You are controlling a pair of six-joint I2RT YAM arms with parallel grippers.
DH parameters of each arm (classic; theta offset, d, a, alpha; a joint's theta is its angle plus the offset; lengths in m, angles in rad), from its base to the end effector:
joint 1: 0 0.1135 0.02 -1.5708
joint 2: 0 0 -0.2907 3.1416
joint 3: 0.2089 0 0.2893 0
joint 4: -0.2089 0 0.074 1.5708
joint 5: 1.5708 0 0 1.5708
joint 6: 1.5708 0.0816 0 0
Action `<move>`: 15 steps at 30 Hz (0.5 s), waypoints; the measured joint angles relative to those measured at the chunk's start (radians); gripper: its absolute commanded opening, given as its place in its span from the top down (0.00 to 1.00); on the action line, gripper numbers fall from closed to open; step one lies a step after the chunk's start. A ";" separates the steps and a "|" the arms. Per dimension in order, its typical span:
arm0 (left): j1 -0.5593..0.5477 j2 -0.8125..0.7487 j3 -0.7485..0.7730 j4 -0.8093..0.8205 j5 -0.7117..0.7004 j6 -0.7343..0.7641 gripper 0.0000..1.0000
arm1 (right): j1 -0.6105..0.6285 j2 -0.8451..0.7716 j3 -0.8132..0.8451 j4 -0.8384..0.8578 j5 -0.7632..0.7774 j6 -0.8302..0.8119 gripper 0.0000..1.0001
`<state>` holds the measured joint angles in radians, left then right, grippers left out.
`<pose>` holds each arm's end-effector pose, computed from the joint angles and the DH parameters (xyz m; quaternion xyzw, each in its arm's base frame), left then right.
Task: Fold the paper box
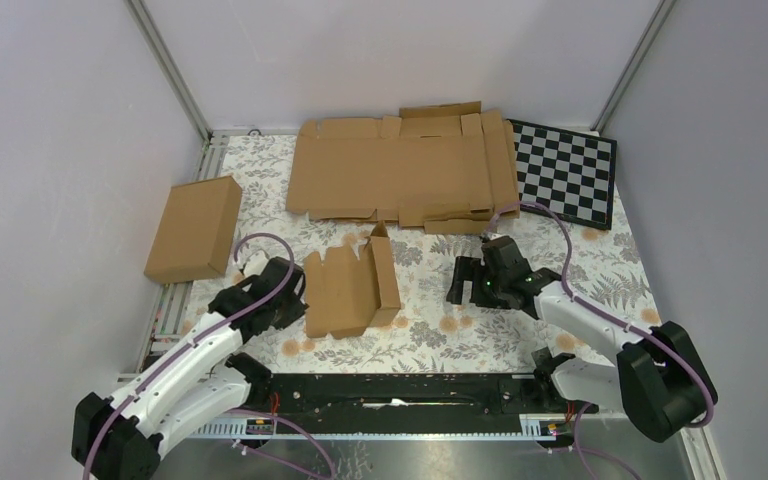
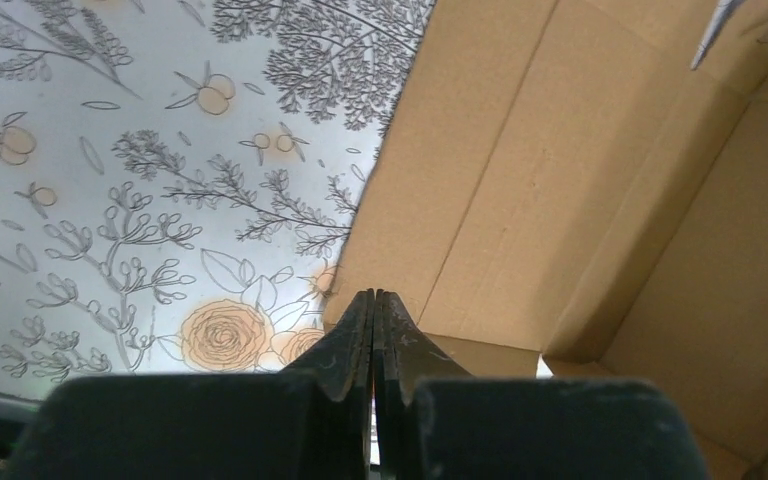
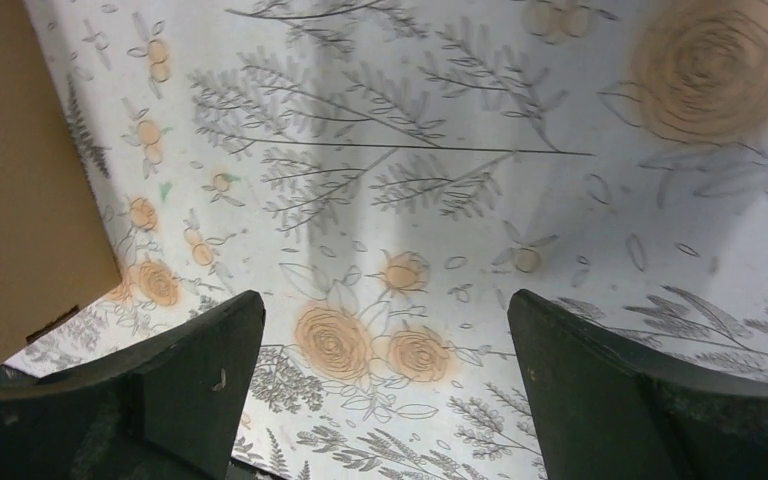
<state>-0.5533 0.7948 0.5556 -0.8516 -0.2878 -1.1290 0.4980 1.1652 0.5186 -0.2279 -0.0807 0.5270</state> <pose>0.1618 -0.0727 0.1772 -0.3056 0.9121 -0.0825 0.2606 0.2314 0.1333 0.1388 -0.0001 0.9393 0.2002 0.2785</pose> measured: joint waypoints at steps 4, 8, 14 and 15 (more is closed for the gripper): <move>0.000 -0.005 -0.012 0.079 0.063 0.087 0.97 | 0.038 0.031 0.046 0.005 -0.056 -0.032 0.07; 0.000 -0.064 -0.012 0.193 0.195 0.193 0.53 | 0.053 0.014 0.061 0.072 -0.180 -0.048 0.09; -0.002 -0.131 -0.050 0.460 0.473 0.233 0.32 | 0.059 -0.021 0.059 0.261 -0.406 0.005 0.04; -0.005 -0.129 -0.059 0.502 0.507 0.230 0.32 | 0.061 -0.015 0.060 0.286 -0.430 0.015 0.04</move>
<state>-0.5587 0.6659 0.4969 -0.3500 0.2192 -0.8989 0.5591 1.1503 0.5781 0.0578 -0.5110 0.5423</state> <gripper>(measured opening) 0.667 0.944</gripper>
